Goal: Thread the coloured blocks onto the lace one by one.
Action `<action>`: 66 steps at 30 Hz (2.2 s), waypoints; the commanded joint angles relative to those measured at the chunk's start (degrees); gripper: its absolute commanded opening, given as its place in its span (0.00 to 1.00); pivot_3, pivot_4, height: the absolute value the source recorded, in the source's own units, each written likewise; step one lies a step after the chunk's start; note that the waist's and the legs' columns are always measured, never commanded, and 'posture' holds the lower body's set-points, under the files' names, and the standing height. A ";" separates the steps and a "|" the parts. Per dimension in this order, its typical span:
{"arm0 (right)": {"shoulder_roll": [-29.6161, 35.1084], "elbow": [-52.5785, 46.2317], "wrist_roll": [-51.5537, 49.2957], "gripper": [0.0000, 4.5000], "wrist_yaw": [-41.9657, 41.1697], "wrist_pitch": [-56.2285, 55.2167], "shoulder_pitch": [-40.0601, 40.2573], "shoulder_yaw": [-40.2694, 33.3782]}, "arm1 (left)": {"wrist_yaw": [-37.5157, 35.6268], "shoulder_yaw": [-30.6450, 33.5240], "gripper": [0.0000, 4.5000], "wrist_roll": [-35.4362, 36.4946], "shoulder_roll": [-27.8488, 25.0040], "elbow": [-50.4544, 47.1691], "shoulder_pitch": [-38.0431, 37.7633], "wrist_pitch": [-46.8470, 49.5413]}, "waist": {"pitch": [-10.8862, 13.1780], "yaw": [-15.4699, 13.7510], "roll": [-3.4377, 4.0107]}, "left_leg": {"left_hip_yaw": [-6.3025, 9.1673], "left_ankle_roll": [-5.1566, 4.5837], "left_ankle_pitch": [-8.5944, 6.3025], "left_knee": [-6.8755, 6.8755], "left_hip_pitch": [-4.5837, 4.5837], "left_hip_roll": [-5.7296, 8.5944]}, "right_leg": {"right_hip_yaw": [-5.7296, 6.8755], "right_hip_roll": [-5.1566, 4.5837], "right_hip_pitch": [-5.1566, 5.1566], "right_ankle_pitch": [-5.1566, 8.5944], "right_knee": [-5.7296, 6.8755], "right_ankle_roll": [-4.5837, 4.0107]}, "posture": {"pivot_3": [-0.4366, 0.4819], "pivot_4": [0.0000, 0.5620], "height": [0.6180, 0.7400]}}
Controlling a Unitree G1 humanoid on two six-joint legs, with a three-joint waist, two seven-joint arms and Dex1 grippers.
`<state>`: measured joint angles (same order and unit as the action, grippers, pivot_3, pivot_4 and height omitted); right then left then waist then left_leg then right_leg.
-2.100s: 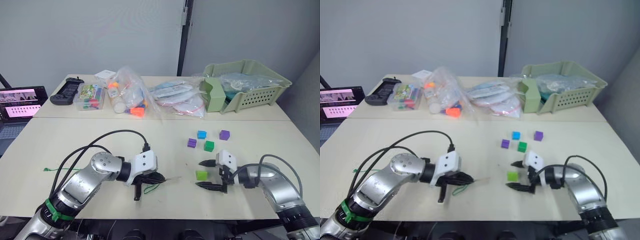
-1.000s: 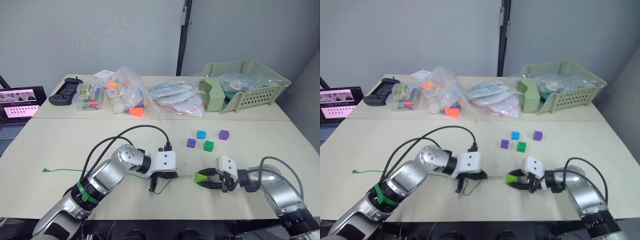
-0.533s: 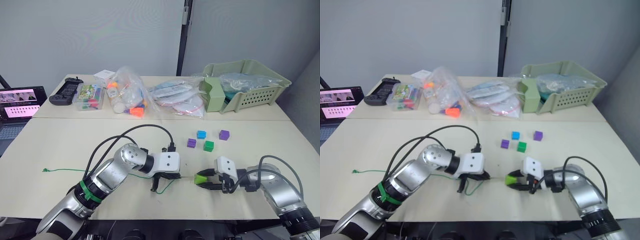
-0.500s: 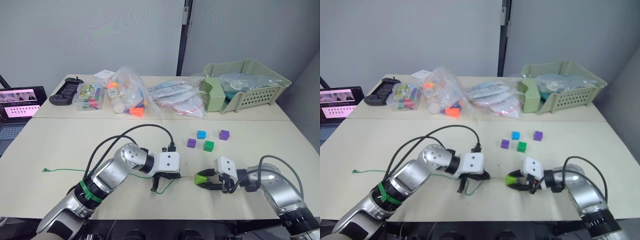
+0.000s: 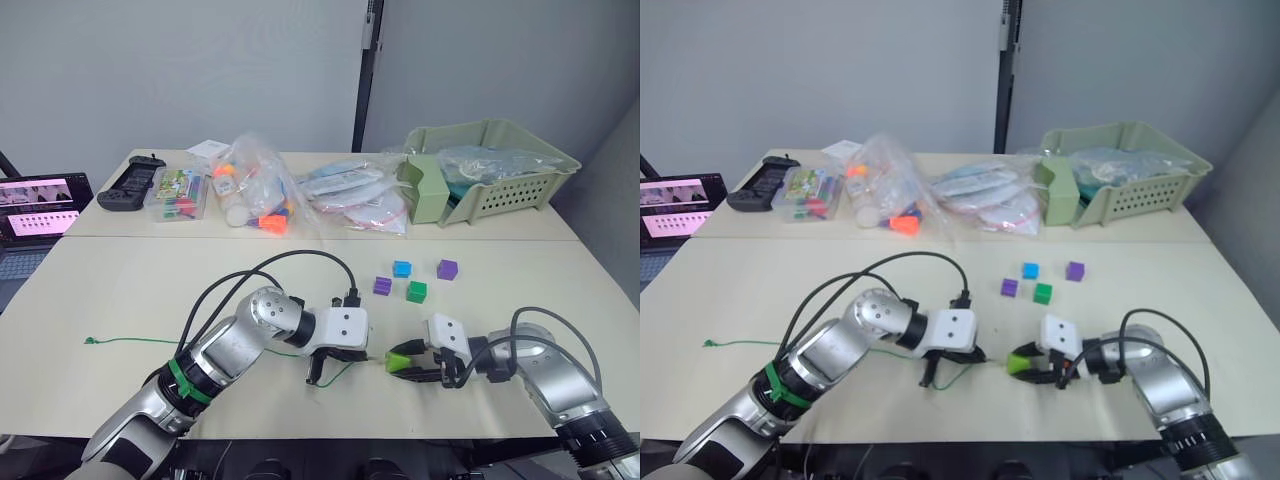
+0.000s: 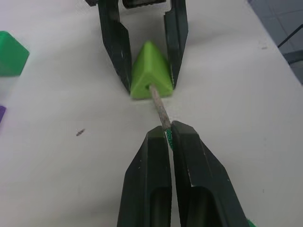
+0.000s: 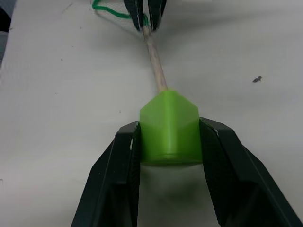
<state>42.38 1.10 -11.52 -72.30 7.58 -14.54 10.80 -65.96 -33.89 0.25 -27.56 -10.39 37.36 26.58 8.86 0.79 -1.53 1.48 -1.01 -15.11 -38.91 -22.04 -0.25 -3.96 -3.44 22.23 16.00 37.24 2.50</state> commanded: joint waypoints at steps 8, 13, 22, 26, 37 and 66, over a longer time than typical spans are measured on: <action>-1.35 -1.67 0.80 0.29 0.68 1.82 -0.13 1.86 | 1.12 -1.32 0.00 1.60 5.59 -3.86 0.67 3.91 | 0.00 -0.06 0.00 | 0.00 0.00 0.00 -0.01 -0.01 0.01 | 0.00 -0.01 -0.01 0.00 0.00 0.00 | 0.48 0.27 1.00; -1.94 -2.11 1.89 0.29 1.45 2.83 -0.40 2.53 | 1.94 -2.08 0.00 4.13 11.14 -2.86 -0.78 4.59 | -0.01 -0.05 -0.02 | 0.00 0.00 0.00 -0.04 0.01 0.02 | -0.01 -0.02 -0.04 0.00 0.01 0.00 | 0.48 0.27 1.00; -3.08 -2.97 2.82 0.29 2.06 4.69 -1.07 2.74 | 1.56 -2.82 0.00 1.86 13.93 6.05 -5.21 -0.26 | -0.11 0.04 -0.14 | 0.02 0.00 0.00 0.04 0.96 -0.09 | 0.03 0.07 -1.03 0.00 -0.24 0.00 | 0.48 0.27 1.00; -2.74 -3.12 3.84 0.28 2.13 4.86 -0.70 2.60 | 0.85 1.64 0.16 3.69 12.65 6.52 -5.10 -1.15 | -0.11 0.04 -0.14 | 0.01 0.01 0.00 0.01 1.01 -0.17 | 0.02 0.04 -1.17 0.02 -0.37 0.02 | 0.48 0.27 1.00; -2.11 -4.63 6.32 0.28 2.87 8.69 -0.99 5.82 | -2.44 8.27 0.58 7.00 3.61 6.43 -5.63 -4.37 | -0.11 0.80 -0.13 | -0.03 0.01 0.00 0.05 0.97 -0.37 | 0.00 0.13 -1.02 0.01 -0.24 0.00 | 0.48 0.27 1.00; -1.53 -12.69 4.46 0.81 10.76 13.95 6.15 1.49 | 3.85 7.63 0.58 5.16 2.10 4.13 -12.03 -6.45 | -0.10 -0.04 -0.12 | -0.02 0.04 -0.05 0.16 0.24 -0.31 | 0.01 0.00 -0.25 0.00 -0.22 -0.01 | 0.48 0.27 1.00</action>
<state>40.93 -12.46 -8.10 -62.75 21.30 -9.97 10.70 -62.72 -26.11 5.61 -25.93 -4.06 25.15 21.26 8.76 0.76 -1.65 1.46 -0.97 -15.16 -38.79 -21.91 -0.57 -3.94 -3.44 22.09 16.00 37.05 2.49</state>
